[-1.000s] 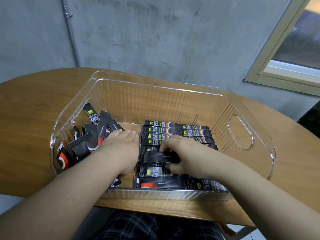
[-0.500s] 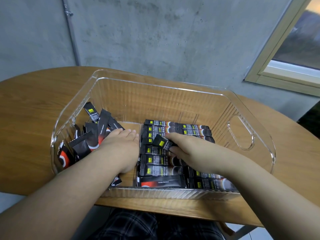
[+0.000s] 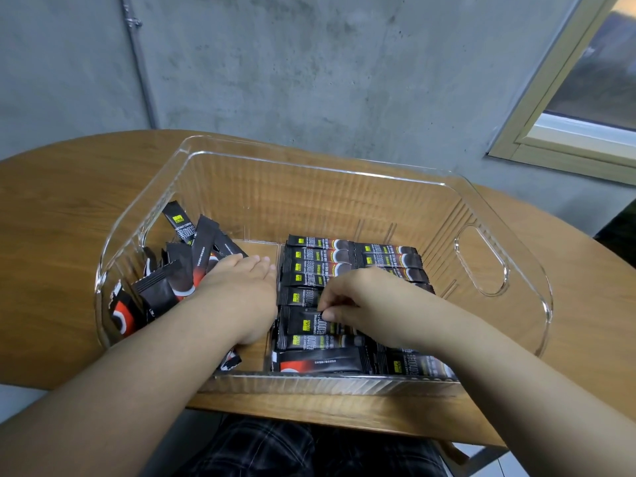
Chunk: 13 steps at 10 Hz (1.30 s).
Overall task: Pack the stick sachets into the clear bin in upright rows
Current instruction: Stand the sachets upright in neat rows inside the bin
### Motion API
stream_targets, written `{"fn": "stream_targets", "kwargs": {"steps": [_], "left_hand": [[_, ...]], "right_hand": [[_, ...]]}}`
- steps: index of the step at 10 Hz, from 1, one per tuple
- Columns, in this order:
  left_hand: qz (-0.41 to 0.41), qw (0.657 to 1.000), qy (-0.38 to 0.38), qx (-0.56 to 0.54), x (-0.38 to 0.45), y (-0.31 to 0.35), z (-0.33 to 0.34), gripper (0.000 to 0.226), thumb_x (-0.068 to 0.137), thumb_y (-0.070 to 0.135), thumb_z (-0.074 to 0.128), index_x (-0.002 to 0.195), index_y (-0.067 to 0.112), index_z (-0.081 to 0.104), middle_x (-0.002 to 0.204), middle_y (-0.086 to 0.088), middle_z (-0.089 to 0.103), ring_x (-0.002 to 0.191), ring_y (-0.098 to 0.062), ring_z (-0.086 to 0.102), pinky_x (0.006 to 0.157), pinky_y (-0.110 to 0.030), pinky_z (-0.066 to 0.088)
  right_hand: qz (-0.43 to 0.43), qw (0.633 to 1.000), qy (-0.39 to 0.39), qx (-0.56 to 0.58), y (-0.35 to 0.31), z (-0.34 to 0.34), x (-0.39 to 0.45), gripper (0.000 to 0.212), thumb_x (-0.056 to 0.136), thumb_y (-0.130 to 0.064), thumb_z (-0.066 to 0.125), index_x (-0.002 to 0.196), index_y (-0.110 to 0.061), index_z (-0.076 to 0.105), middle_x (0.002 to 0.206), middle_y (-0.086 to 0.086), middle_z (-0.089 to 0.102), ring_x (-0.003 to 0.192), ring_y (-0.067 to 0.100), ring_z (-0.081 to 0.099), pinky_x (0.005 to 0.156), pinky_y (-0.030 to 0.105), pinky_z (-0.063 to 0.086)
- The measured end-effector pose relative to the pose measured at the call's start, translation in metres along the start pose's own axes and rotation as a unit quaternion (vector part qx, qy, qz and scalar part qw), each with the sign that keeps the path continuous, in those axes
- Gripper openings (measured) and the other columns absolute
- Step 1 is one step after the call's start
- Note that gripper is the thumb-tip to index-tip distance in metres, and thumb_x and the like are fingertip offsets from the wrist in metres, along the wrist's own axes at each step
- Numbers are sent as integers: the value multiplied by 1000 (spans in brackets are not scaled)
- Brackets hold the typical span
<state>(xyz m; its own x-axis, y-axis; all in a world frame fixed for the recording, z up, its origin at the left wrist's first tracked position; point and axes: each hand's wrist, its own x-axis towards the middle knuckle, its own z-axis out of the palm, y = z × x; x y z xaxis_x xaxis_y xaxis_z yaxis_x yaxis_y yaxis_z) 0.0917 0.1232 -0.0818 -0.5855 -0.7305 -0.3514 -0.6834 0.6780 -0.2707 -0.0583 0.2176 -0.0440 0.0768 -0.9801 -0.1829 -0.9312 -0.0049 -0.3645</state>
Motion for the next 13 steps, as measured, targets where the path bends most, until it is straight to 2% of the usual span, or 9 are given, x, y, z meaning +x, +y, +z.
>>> {"fn": "stream_targets", "kwargs": {"steps": [1, 2, 3, 4, 5, 7, 8, 10, 13], "left_hand": [[1, 1000, -1, -4, -1, 0, -1, 59, 103, 30, 21, 152, 8, -4, 161, -5, -10, 148, -18, -6, 118, -34, -2], [3, 1000, -3, -1, -2, 1, -3, 60, 103, 32, 20, 152, 8, -4, 161, -6, -10, 148, -18, -6, 118, -34, -2], [4, 1000, -5, 1, -2, 1, -3, 60, 103, 33, 19, 152, 9, -4, 161, -6, -10, 148, -18, -6, 118, -34, -3], [4, 1000, -5, 4, -2, 1, -3, 60, 103, 35, 19, 152, 9, -4, 161, -6, -10, 148, -18, -6, 118, -34, -2], [5, 1000, -6, 6, -2, 0, -2, 60, 103, 34, 20, 152, 8, -4, 161, -6, -10, 148, -18, -6, 118, -35, -3], [5, 1000, -5, 11, -1, 1, -1, 61, 103, 31, 22, 152, 7, -5, 160, -7, -11, 148, -19, -6, 118, -35, -2], [5, 1000, -4, 15, -2, 1, -2, 61, 103, 31, 21, 152, 7, -6, 160, -7, -11, 148, -19, -6, 118, -35, -2], [5, 1000, -6, 13, -3, 1, -3, 61, 103, 31, 21, 152, 7, -6, 160, -7, -11, 148, -19, -6, 118, -35, -2], [3, 1000, -5, 3, -3, 1, -3, 60, 103, 29, 21, 152, 7, -6, 160, -6, -11, 148, -18, -6, 118, -34, -3]], "right_hand": [[-6, 1000, -13, 11, -2, 3, 0, 11, 93, -24, 58, 98, -20, 67, 85, -6, 67, 75, 6, 59, 64, 12, 41], [-11, 999, -27, 23, -3, 3, -2, 11, 93, -25, 59, 99, -21, 67, 83, -9, 64, 70, 0, 55, 62, 6, 39], [-8, 999, -28, 17, -4, 5, 0, 12, 93, -25, 59, 100, -21, 68, 81, -11, 60, 69, 1, 53, 60, 4, 36], [-12, 999, -23, 18, -5, 9, 3, 7, 90, -24, 63, 95, -21, 68, 86, -4, 68, 76, 11, 61, 68, 20, 45], [-34, 999, -12, -6, -5, 11, 3, 9, 87, -25, 67, 94, -20, 67, 89, -5, 64, 78, 7, 53, 71, 21, 42], [-25, 999, -19, -39, 3, 9, -5, 22, 80, -35, 73, 98, -26, 65, 83, -13, 52, 81, 7, 50, 77, 28, 46], [-19, 999, -20, -40, 3, 13, -7, 23, 80, -37, 72, 99, -28, 64, 88, -14, 54, 83, 8, 52, 78, 31, 47], [-28, 999, -1, -41, 0, 13, -5, 20, 83, -36, 69, 100, -27, 64, 87, -11, 58, 78, 6, 50, 74, 28, 46], [-29, 998, 26, -41, -1, 17, -2, 10, 86, -35, 65, 85, -26, 61, 77, -11, 54, 73, 6, 48, 67, 27, 42]]}}
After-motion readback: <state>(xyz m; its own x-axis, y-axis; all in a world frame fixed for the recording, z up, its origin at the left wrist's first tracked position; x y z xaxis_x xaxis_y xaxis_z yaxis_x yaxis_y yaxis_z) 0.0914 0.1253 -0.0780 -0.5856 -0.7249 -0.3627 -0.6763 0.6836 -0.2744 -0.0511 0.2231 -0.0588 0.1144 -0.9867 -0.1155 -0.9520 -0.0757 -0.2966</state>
